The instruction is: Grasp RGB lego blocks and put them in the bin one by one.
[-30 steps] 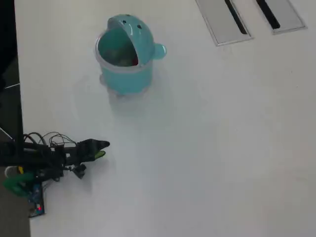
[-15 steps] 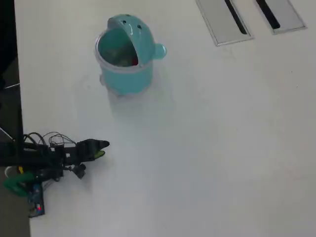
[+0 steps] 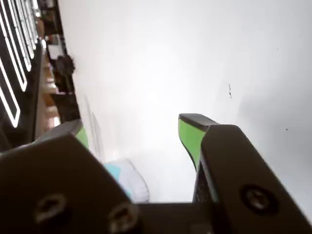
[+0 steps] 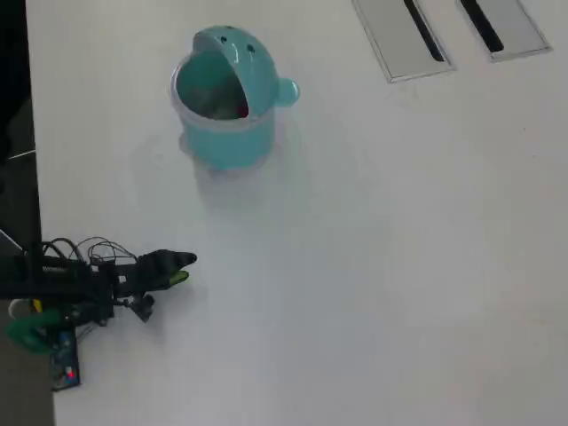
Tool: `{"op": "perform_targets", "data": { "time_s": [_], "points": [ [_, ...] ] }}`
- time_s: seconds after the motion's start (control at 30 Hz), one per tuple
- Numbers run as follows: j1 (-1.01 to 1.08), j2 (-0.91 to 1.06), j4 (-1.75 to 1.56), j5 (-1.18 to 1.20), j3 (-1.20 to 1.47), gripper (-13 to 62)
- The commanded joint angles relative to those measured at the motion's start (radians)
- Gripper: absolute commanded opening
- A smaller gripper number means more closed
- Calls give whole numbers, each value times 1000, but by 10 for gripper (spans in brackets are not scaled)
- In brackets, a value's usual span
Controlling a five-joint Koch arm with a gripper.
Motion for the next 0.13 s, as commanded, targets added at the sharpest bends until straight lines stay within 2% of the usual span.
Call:
{"op": "perform_targets", "data": {
  "time_s": [0.0, 0.1],
  "points": [
    [0, 14, -6, 20, 75, 346],
    [0, 14, -6, 20, 75, 346]
  ]
}}
